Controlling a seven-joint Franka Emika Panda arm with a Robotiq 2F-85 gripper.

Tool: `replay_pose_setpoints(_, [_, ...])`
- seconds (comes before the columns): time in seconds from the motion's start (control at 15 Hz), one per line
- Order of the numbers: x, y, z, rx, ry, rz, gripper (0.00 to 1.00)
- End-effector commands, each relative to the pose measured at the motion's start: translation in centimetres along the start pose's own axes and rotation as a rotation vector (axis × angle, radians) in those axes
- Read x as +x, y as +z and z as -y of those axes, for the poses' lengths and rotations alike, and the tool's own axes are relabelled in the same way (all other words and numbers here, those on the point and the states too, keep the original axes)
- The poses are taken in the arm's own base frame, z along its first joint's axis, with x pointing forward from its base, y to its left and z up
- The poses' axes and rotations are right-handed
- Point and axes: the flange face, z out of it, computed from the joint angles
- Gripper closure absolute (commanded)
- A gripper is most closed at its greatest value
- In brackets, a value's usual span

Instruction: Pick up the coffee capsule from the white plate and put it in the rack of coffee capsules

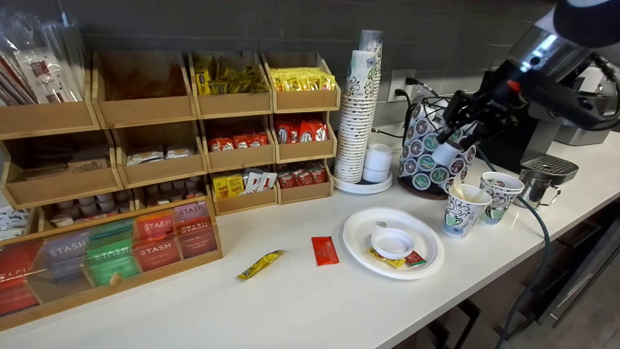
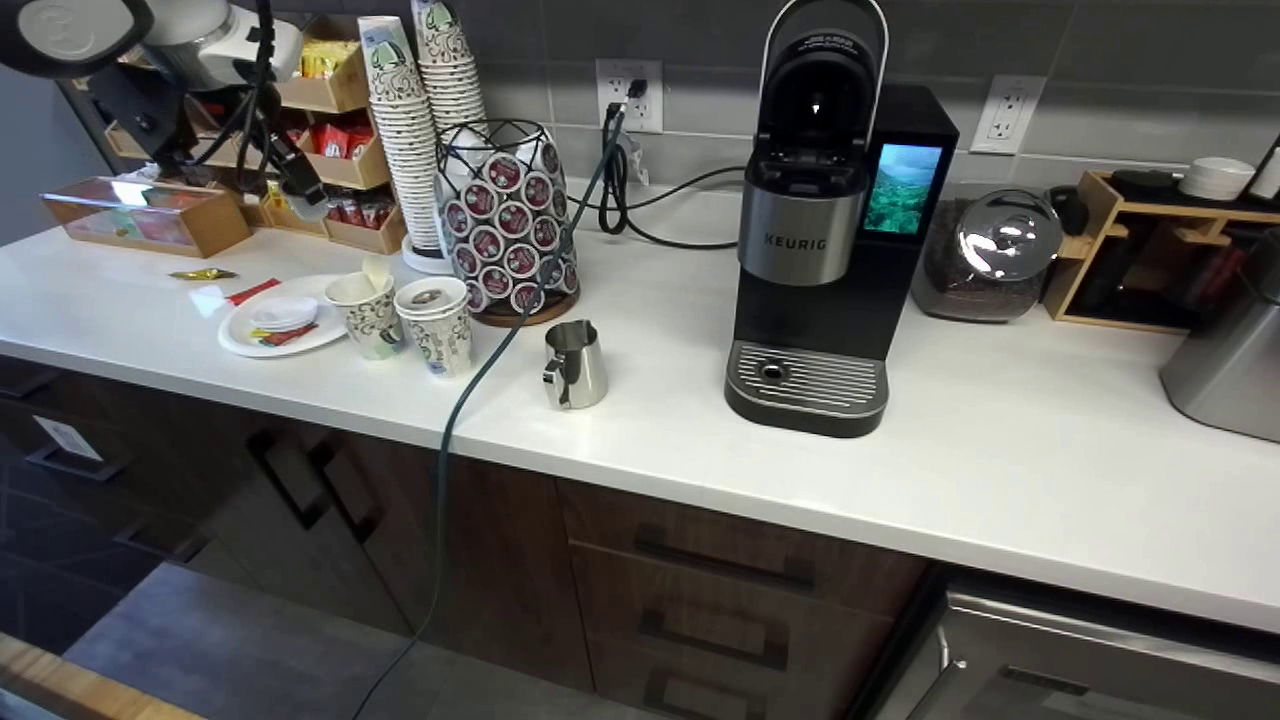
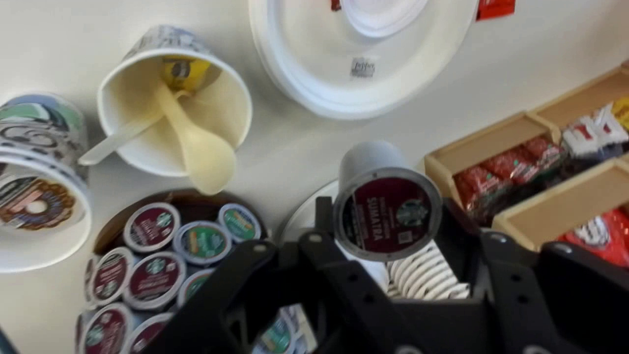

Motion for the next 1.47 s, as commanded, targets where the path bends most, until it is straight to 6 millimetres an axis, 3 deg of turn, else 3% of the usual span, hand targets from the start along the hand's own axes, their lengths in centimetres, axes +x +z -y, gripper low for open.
replay_pose_setpoints(0.0, [0.2,-4.6,-4.9,0.020,0.146,-0.145,0.71])
replay_pose_setpoints(0.13, [0.5,-5.9,-6.7,-0.005,0.145,-0.164,0.71])
replay_pose_setpoints(0.4, [-3.3,-3.1,-6.2,-0.061,-0.029,-0.106,0.71])
replay_pose_setpoints(0.53, [-4.9,-2.7,-5.7,-0.071,-0.093,-0.232,0.71])
replay_pose_setpoints(0.6, [-5.2,-3.6,-5.8,-0.063,-0.081,-0.306,0.71])
replay_pose_setpoints(0.8, [-6.9,-4.2,-7.5,-0.071,-0.062,-0.502,0.71])
replay_pose_setpoints(0.87, [-4.9,-3.5,-7.6,-0.088,-0.051,-0.563,0.71])
replay_pose_setpoints(1.07, [-6.4,-3.6,-8.8,-0.140,0.048,-0.707,0.71])
replay_pose_setpoints(1.13, [-5.3,-4.5,-8.3,-0.105,0.010,-0.667,0.71])
replay_pose_setpoints(1.2, [-5.5,-4.2,-8.4,-0.113,0.010,-0.674,0.46])
replay_pose_setpoints(1.4, [-5.1,-4.3,-8.2,-0.108,0.010,-0.680,0.46])
